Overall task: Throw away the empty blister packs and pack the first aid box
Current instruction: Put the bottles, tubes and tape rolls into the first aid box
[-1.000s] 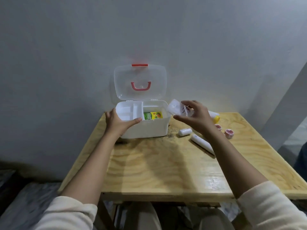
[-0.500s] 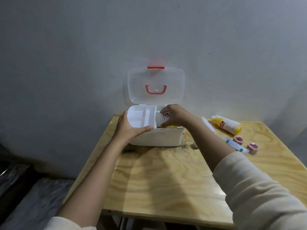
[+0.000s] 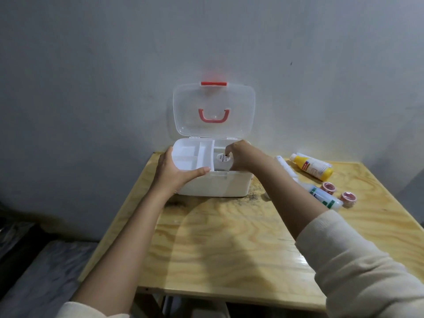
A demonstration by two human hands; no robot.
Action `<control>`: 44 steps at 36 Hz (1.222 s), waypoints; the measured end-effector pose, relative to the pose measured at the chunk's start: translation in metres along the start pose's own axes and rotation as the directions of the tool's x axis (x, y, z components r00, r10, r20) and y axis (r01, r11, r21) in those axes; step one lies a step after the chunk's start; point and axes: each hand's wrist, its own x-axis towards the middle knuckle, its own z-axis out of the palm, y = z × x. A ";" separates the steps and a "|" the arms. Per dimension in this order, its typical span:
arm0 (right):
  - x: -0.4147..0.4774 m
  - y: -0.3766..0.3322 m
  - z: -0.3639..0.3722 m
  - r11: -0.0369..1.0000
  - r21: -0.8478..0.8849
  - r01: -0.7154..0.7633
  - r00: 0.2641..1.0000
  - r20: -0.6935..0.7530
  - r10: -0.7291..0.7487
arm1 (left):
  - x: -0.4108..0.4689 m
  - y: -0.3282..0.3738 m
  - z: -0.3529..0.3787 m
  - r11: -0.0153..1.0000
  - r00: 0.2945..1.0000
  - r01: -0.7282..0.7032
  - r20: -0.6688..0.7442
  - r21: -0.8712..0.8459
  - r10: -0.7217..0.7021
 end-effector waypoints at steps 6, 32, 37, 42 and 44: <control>0.003 -0.001 0.001 1.000 0.019 -0.021 1.000 -0.007 0.021 | -0.001 0.000 0.001 1.000 1.000 -0.004 -0.005 -0.025 0.004; -0.015 0.004 -0.002 0.927 0.375 0.012 0.985 -0.164 0.054 | -0.003 0.002 0.007 1.000 0.999 0.002 -0.035 0.014 -0.001; -0.042 0.026 -0.012 0.859 0.512 0.021 0.913 -0.359 0.192 | -0.003 -0.001 0.008 1.000 0.999 -0.003 -0.043 -0.003 0.003; -0.080 0.067 -0.007 0.792 0.597 -0.125 0.840 -0.361 0.405 | -0.003 -0.001 0.011 1.000 0.998 0.001 -0.066 -0.005 -0.002; -0.096 0.082 0.001 0.793 0.557 -0.248 0.842 -0.281 0.461 | -0.004 0.000 0.012 1.000 0.997 0.002 -0.073 -0.009 -0.003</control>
